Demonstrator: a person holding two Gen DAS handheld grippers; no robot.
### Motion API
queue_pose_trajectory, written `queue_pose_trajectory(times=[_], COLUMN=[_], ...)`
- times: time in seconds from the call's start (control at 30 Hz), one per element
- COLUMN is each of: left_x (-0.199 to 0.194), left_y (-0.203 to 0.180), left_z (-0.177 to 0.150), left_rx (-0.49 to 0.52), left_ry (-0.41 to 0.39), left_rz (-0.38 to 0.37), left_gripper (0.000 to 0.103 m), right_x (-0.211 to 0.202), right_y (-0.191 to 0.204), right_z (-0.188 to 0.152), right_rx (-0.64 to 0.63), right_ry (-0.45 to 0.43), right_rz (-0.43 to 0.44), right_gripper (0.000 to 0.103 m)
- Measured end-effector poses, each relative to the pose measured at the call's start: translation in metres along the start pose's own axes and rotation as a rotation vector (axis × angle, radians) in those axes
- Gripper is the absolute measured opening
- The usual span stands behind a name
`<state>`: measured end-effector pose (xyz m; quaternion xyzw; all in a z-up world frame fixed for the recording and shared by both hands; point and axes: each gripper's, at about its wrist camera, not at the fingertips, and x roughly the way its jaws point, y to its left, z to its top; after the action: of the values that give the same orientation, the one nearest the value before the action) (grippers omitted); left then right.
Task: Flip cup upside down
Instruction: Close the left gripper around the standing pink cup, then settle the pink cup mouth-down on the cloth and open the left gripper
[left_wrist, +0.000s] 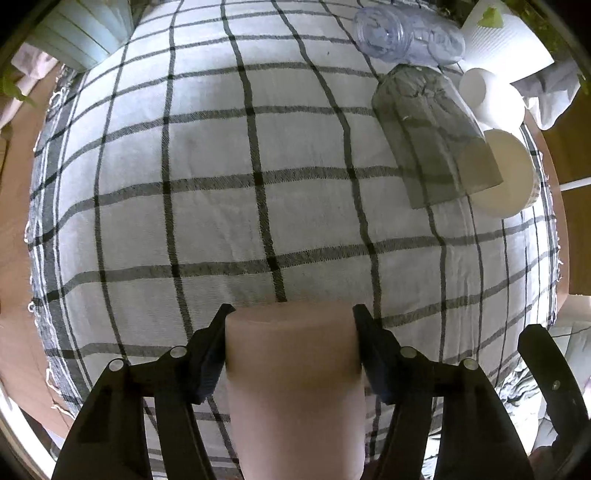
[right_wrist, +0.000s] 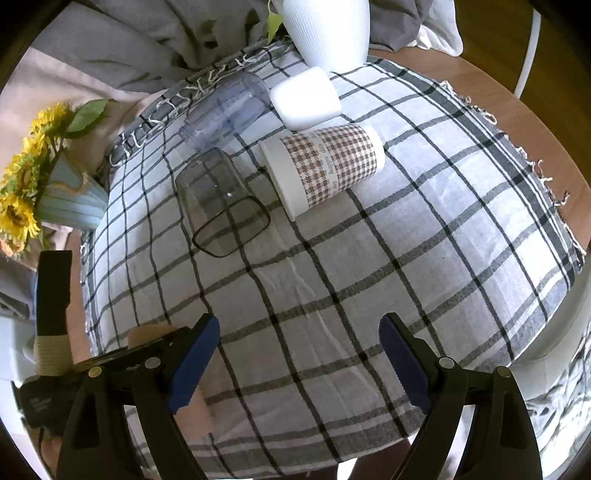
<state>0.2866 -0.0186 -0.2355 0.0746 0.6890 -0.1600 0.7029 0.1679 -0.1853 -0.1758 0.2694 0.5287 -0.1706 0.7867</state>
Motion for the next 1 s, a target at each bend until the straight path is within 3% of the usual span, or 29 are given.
queue_pose_trajectory(times=[0.73, 1.0], left_x=[-0.065, -0.070], left_y=[0.013, 0.007], left_z=[0.029, 0.016], left_rx=[0.006, 0.022], left_ry=[-0.266, -0.376], left_rz=[0.036, 0.003], left_gripper=[0.063, 0.062], right_x=[-0.033, -0.032], right_y=[0.018, 0.022], right_z=[0.028, 0.022], right_rx=[-0.035, -0.082], right_ry=[-0.144, -0.143], right_rz=[0.012, 0.002], right_gripper=[0.088, 0.088])
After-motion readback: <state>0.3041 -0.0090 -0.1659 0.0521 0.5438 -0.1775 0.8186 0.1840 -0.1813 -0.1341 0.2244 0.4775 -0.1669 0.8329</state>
